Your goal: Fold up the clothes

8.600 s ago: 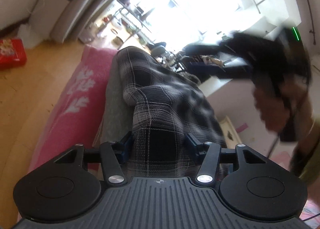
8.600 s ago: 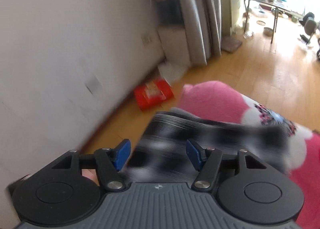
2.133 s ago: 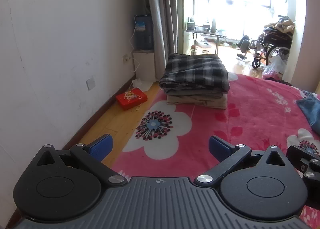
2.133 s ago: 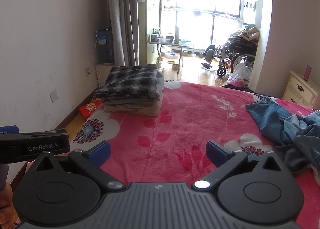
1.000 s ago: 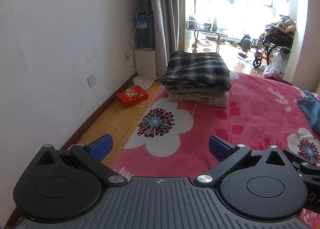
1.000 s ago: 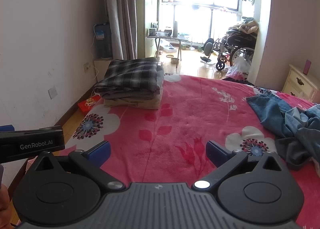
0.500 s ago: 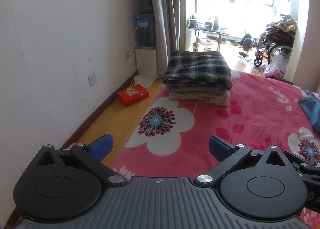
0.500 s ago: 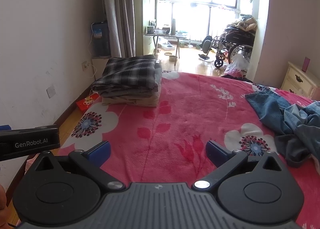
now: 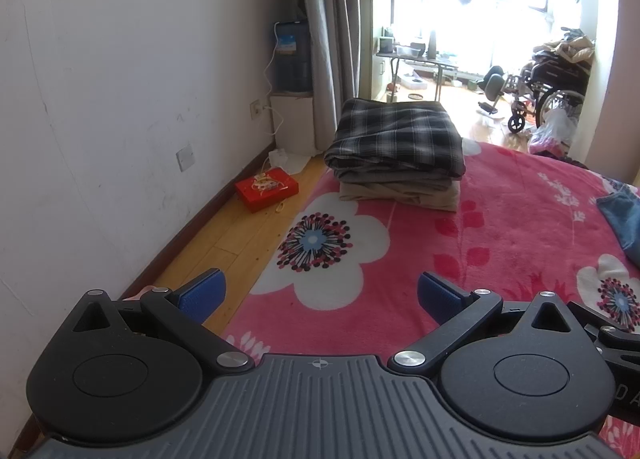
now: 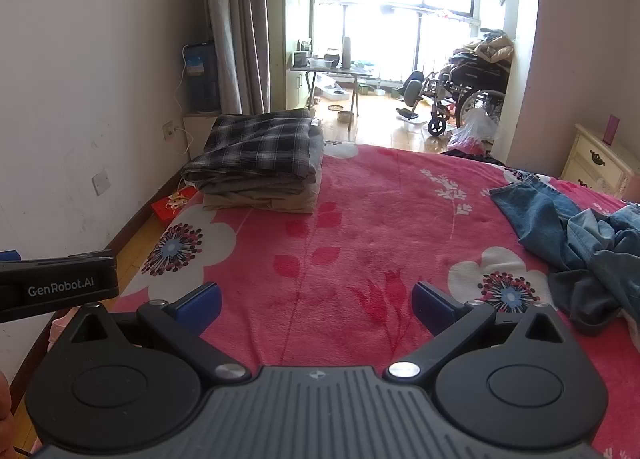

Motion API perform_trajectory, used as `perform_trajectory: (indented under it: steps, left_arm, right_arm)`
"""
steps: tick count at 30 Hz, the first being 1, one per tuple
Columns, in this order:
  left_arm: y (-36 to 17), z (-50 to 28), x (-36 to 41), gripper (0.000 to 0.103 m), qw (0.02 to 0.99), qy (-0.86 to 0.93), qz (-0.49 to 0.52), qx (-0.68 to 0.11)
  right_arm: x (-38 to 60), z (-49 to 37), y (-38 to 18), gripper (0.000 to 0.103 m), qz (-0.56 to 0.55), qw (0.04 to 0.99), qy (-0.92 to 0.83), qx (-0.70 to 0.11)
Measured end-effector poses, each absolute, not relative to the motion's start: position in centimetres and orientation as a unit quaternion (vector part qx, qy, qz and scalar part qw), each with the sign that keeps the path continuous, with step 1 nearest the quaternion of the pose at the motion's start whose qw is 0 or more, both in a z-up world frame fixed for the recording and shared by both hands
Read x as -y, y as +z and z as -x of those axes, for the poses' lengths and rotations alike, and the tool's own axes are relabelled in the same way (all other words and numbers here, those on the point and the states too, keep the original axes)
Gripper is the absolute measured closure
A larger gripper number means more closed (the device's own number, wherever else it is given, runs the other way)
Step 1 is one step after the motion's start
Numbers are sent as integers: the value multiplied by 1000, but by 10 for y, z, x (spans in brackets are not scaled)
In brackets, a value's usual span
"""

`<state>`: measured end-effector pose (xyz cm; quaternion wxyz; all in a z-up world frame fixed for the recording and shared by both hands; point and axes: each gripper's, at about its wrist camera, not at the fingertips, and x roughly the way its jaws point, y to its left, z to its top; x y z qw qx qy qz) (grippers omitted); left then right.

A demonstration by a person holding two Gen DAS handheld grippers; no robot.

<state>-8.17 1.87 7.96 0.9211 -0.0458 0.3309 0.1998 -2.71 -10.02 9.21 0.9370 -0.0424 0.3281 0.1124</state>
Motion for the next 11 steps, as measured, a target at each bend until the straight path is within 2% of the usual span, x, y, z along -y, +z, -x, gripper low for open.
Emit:
perform_trajectory:
  steps: [11]
  left_arm:
    - [80, 83, -21, 0, 920, 201, 48, -332]
  right_arm:
    - [100, 28, 93, 0, 44, 937, 113, -328]
